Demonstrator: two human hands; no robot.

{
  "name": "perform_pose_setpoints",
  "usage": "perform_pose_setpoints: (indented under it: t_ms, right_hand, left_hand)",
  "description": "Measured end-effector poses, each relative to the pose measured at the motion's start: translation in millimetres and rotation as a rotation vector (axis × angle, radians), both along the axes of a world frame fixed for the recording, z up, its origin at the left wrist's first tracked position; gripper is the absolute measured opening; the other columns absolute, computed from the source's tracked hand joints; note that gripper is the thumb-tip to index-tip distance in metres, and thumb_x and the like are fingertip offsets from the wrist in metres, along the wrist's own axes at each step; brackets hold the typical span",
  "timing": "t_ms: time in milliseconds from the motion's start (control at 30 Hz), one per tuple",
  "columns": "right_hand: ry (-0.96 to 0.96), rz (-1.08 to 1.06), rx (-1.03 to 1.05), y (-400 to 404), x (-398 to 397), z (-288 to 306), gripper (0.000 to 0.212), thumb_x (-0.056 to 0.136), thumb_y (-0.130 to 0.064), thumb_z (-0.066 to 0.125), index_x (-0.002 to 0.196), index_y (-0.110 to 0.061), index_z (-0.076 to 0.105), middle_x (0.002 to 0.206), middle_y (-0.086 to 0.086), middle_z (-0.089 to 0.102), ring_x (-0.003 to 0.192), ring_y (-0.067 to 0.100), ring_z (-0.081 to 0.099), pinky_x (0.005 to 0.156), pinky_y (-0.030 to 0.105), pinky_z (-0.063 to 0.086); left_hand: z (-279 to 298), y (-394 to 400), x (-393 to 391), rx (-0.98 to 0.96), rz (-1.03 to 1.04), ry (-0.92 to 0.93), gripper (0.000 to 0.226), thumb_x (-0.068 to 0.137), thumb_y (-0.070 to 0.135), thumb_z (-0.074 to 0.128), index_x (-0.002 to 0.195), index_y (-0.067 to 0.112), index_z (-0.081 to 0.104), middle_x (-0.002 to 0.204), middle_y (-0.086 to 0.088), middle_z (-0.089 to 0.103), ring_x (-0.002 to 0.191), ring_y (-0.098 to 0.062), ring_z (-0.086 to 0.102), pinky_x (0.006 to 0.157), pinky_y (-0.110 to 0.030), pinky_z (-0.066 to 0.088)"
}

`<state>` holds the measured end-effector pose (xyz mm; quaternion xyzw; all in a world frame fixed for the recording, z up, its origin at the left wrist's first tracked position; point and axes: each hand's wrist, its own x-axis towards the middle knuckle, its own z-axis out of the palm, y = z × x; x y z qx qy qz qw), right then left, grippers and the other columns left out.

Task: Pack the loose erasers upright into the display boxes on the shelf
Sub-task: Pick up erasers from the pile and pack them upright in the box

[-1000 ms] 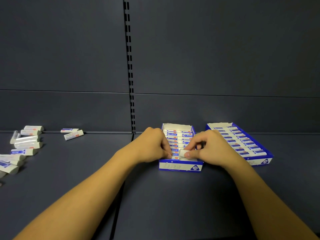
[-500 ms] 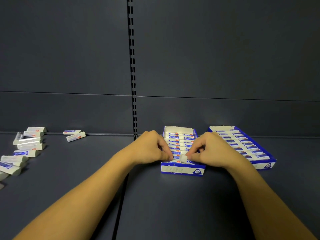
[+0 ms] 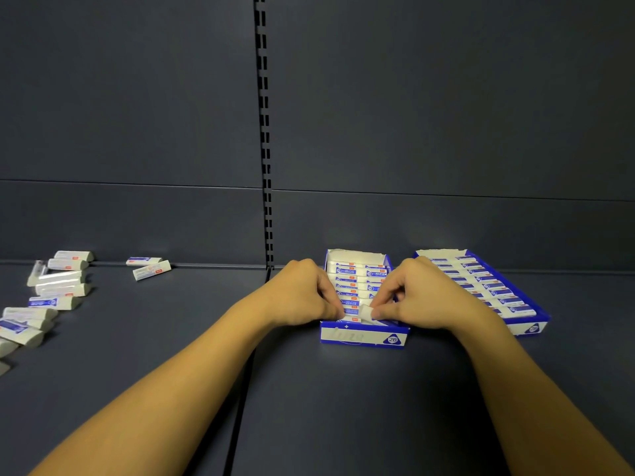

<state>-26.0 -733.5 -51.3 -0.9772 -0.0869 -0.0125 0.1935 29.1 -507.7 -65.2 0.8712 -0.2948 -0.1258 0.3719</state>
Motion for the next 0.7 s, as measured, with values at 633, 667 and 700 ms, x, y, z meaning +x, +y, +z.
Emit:
perform_pose_setpoints:
  t_ms: [633, 667, 700]
  right_hand:
    - [0.115, 0.059, -0.063, 3, 1, 8, 0.011, 0.083, -0.026, 0.081, 0.092, -0.025, 0.076, 0.094, -0.014, 0.071, 0.091, 0.004, 0.064, 0.066, 0.016, 0.051]
    - [0.117, 0.059, -0.061, 3, 1, 8, 0.011, 0.082, -0.028, 0.081, 0.092, -0.027, 0.076, 0.091, -0.016, 0.071, 0.089, 0.003, 0.065, 0.065, 0.016, 0.05]
    - [0.114, 0.058, -0.051, 4, 0, 9, 0.01, 0.083, -0.031, 0.08, 0.091, -0.028, 0.076, 0.088, -0.018, 0.07, 0.086, 0.001, 0.065, 0.064, 0.015, 0.049]
  left_hand:
    - [2, -2, 0, 0.034, -0.003, -0.011, 0.009, 0.083, 0.024, 0.081, 0.09, 0.019, 0.078, 0.1, 0.01, 0.075, 0.1, -0.009, 0.069, 0.083, -0.032, 0.062]
    - [2, -1, 0, 0.011, -0.001, 0.01, 0.007, 0.083, 0.023, 0.082, 0.088, 0.019, 0.079, 0.098, 0.01, 0.075, 0.1, -0.009, 0.07, 0.084, -0.033, 0.062]
    - [2, 0, 0, -0.026, 0.004, 0.031, 0.005, 0.082, 0.022, 0.082, 0.085, 0.019, 0.08, 0.096, 0.01, 0.076, 0.099, -0.008, 0.07, 0.085, -0.035, 0.061]
